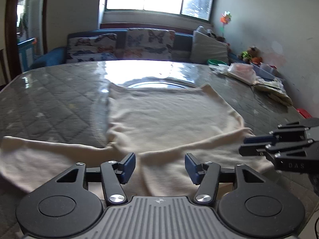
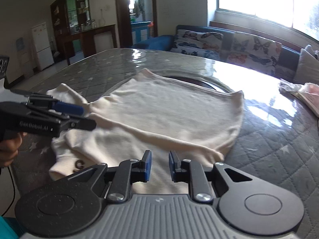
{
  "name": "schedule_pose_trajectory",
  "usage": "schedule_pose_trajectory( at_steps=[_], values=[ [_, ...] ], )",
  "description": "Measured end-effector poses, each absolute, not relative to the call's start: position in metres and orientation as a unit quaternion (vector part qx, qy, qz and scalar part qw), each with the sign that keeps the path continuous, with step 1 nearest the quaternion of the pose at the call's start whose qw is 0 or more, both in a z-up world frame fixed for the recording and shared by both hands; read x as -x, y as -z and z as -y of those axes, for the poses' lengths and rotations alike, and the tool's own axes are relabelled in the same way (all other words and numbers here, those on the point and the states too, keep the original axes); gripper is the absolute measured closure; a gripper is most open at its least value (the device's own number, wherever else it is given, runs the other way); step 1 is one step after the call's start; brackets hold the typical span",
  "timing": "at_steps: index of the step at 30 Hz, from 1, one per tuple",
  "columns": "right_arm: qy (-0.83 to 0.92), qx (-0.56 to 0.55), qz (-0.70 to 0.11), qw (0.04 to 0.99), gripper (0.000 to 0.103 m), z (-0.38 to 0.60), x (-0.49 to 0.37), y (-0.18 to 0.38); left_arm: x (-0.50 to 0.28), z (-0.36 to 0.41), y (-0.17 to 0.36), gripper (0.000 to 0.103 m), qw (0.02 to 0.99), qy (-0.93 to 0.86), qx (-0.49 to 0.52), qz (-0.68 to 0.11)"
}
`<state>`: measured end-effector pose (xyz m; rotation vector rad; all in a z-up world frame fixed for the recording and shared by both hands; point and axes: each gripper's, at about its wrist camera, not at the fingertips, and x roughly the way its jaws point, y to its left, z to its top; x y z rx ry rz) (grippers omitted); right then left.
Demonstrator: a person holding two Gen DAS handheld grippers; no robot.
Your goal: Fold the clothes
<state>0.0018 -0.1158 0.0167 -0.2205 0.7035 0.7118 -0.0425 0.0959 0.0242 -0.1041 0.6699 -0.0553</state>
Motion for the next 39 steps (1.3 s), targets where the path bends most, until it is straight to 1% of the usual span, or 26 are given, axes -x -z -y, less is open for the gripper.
schedule_pose_trajectory(
  at_steps=[2,11,18,24,27,34,37,39],
  values=[
    [-0.352,0.111,-0.335,0.867,0.082,0.107,0.001,-0.017,0.047,-0.112,-0.028,0.040,0.945,0.000,0.060,-0.322],
    [-0.414,0.133,-0.318,0.843,0.082,0.049,0.015,-0.017,0.060,-0.182,-0.029,0.034,0.932,-0.116,0.099,-0.329],
    [-0.442,0.183,-0.321,0.817,0.082,0.015,0.029,-0.004,0.069,-0.215,-0.024,0.028,0.918,-0.180,0.111,-0.335],
    [-0.459,0.180,-0.313,0.812,0.082,0.007,0.034,-0.010,0.075,-0.234,-0.020,0.026,0.909,-0.216,0.123,-0.335],
    [-0.460,0.190,-0.314,0.809,0.082,0.003,0.035,-0.006,0.074,-0.242,-0.019,0.026,0.904,-0.231,0.128,-0.337],
    [-0.442,0.154,-0.321,0.823,0.081,0.010,0.020,-0.014,0.074,-0.256,-0.016,0.026,0.896,-0.253,0.142,-0.335],
    [-0.438,0.150,-0.325,0.825,0.081,0.013,0.020,-0.013,0.071,-0.261,-0.014,0.028,0.893,-0.260,0.152,-0.335],
    [-0.439,0.147,-0.321,0.826,0.081,0.018,0.023,-0.016,0.068,-0.266,-0.012,0.035,0.888,-0.264,0.166,-0.337]
  ],
)
